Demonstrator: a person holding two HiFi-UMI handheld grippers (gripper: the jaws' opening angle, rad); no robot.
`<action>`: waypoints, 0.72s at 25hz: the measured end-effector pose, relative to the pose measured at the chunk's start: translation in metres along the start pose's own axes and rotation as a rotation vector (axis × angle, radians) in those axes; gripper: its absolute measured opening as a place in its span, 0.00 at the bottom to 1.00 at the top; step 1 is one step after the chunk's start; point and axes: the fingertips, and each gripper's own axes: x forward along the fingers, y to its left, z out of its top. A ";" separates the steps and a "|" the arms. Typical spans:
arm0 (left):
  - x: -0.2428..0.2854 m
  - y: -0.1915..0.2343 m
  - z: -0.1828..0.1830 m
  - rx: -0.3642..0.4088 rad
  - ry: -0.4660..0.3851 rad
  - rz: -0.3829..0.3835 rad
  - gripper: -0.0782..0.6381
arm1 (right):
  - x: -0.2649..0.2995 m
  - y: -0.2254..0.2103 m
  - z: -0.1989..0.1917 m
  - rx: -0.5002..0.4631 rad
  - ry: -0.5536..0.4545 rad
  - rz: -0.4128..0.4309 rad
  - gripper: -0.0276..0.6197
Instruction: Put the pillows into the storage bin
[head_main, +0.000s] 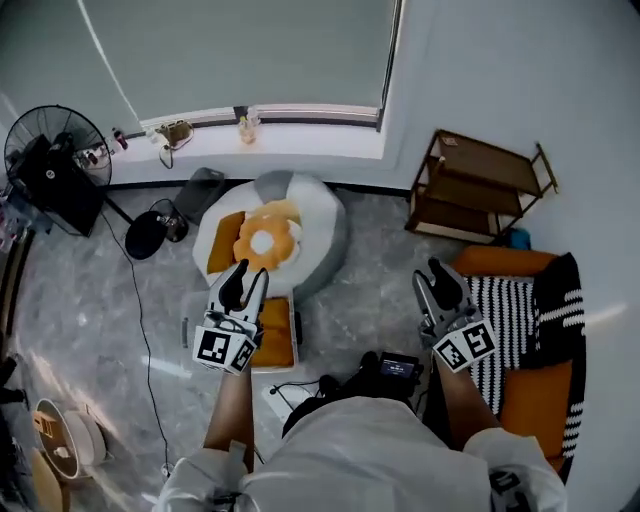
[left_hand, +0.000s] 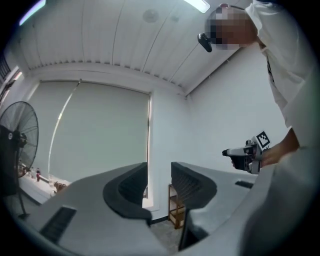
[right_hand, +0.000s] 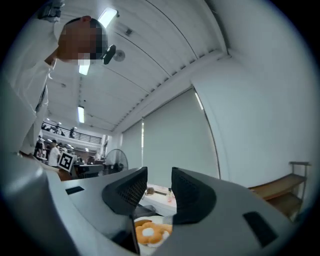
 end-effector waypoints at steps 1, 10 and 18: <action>0.013 -0.011 0.002 -0.001 -0.008 -0.026 0.32 | -0.014 -0.015 0.005 -0.016 0.001 -0.049 0.30; 0.135 -0.177 -0.001 -0.022 0.000 -0.346 0.31 | -0.155 -0.118 0.042 -0.087 -0.067 -0.388 0.30; 0.203 -0.364 -0.005 -0.098 0.015 -0.595 0.31 | -0.338 -0.192 0.068 -0.085 -0.100 -0.647 0.30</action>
